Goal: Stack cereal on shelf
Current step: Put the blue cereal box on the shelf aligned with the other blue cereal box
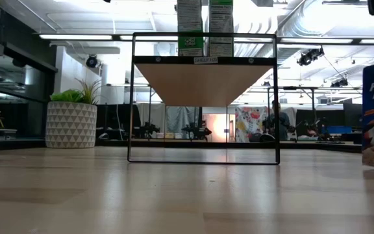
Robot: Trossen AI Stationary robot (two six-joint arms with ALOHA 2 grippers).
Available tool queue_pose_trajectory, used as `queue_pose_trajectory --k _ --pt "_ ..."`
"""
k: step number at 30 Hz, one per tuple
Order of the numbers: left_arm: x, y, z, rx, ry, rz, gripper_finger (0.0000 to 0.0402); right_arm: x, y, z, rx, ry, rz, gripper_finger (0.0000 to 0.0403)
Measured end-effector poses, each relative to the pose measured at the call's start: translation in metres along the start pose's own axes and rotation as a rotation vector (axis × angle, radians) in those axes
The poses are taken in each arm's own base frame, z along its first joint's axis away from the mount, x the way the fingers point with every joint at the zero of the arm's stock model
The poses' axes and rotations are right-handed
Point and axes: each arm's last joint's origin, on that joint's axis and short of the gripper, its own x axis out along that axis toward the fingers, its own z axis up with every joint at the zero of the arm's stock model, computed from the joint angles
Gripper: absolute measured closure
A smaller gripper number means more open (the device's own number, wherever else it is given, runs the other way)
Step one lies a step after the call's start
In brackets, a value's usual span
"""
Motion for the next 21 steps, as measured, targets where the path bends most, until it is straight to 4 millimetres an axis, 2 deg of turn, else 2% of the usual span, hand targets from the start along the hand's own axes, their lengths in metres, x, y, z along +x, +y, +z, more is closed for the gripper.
queue_pose_trajectory --k 3,7,10,13,15,18,21 --pt "0.000 0.000 0.000 0.002 0.001 -0.001 0.0402 -0.008 0.011 0.006 0.067 -0.053 0.043 0.0333" --pt "0.000 0.000 -0.001 0.054 0.011 -0.012 0.0402 -0.017 0.032 0.017 0.117 -0.198 0.111 0.0250" --pt "0.000 -0.001 -0.002 0.078 0.025 -0.031 0.0402 -0.023 0.060 0.026 0.082 -0.307 0.213 0.0191" --pt "0.000 -0.001 -0.002 0.094 0.026 -0.035 0.0402 -0.026 0.086 0.035 0.000 -0.343 0.219 0.0148" --pt "0.000 -0.001 -0.003 0.099 0.028 -0.045 0.0401 -0.027 0.100 0.039 -0.040 -0.301 0.167 0.0133" --pt "0.000 -0.001 -0.003 0.117 0.028 -0.048 0.0402 -0.022 0.112 0.041 -0.016 -0.189 -0.022 0.0126" --pt "0.000 -0.001 -0.003 0.117 0.028 -0.048 0.0401 -0.003 0.119 0.037 0.070 -0.071 -0.254 0.0125"
